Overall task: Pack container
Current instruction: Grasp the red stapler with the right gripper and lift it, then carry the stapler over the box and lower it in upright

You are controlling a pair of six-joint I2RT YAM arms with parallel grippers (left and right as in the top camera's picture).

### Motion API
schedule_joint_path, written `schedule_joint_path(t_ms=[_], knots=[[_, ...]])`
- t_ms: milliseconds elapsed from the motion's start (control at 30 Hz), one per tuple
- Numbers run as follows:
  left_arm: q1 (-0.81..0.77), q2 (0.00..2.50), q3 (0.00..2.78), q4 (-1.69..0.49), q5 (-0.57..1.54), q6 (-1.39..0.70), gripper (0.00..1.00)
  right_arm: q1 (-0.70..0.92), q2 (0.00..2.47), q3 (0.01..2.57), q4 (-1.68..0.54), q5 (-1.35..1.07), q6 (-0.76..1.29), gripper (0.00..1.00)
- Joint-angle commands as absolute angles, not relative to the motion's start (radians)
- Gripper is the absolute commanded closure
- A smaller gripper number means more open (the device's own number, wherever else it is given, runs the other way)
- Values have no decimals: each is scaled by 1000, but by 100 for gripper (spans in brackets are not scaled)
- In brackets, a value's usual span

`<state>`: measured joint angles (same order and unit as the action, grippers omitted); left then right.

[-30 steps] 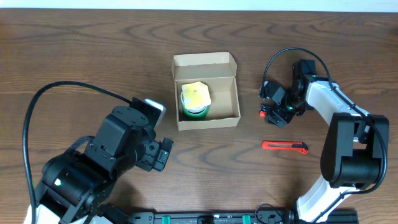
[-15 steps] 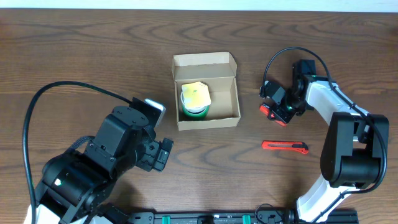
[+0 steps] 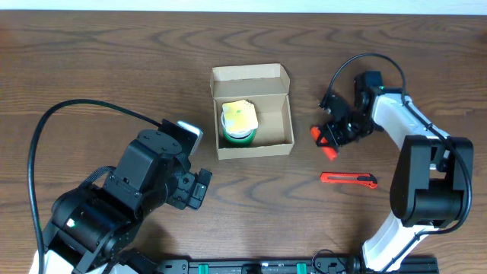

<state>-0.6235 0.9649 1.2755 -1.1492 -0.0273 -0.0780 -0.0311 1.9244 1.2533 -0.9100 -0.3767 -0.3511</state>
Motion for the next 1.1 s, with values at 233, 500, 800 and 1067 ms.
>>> schedule_joint_path(t_ms=[233, 500, 800, 1067], knots=[[-620, 960, 1271, -1153, -36, -75, 4, 44, 1844, 1605, -1121, -446, -197, 99], [-620, 960, 1271, -1153, -36, -75, 5, 182, 1760, 1651, -1073, -405, -171, 99], [-620, 960, 1271, -1153, -36, -75, 5, 361, 1766, 1623, -1076, -162, 302, 99], [-620, 960, 1271, -1153, -36, -75, 5, 480, 1768, 1593, -1099, 104, 562, 99]])
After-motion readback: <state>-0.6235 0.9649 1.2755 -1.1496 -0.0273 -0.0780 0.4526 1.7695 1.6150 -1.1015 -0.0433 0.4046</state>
